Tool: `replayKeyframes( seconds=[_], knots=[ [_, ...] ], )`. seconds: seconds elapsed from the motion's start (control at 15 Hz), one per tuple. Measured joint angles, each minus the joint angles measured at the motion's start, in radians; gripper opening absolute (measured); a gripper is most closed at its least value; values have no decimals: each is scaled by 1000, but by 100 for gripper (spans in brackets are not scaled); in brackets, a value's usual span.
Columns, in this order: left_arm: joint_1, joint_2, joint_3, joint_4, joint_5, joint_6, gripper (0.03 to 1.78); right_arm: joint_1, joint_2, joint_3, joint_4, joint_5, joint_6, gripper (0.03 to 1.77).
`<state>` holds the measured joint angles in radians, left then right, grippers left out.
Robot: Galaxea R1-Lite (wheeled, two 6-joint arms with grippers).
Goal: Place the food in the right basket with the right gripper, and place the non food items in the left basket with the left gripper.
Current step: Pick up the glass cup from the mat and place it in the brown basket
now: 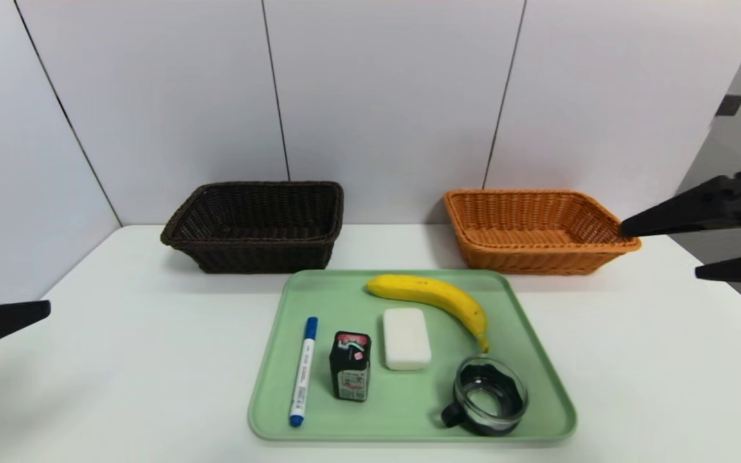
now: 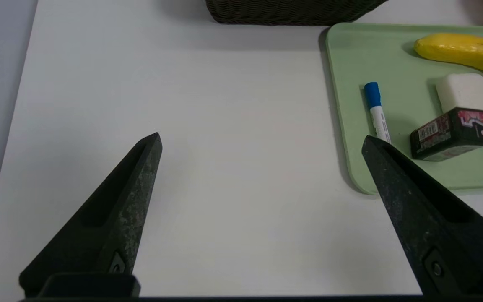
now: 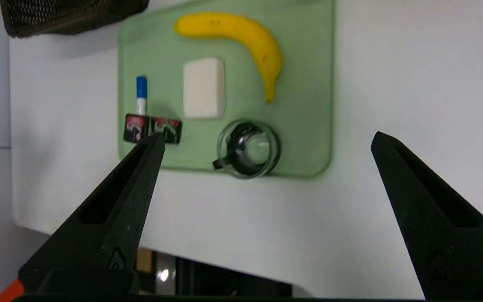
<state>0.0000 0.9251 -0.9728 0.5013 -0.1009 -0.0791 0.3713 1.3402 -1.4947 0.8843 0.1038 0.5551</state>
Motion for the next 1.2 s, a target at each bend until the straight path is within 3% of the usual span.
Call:
replayKeyframes(
  seconds=[0.07,0.2,0.4,0.53,0.8,1.0,1.2],
  knots=[
    [-4,38,-6,-30,0,-27,169,29,47,-34,51,36,54,170],
    [-14,100,1,-123,10,-48,169,71,108,-68,76,80,82,170],
    [-23,145,-2,-57,25,56,169,123,167,-84,73,93,80,170],
    [-55,174,-10,-53,32,26,169,165,212,-113,78,88,96,170],
    [-142,224,40,-227,84,-53,169,235,355,-241,150,74,185,170],
    [-221,264,48,-238,97,-113,169,277,485,-353,236,27,229,170],
    [-339,311,37,-238,189,-208,169,323,605,-432,324,5,267,170]
  ],
)
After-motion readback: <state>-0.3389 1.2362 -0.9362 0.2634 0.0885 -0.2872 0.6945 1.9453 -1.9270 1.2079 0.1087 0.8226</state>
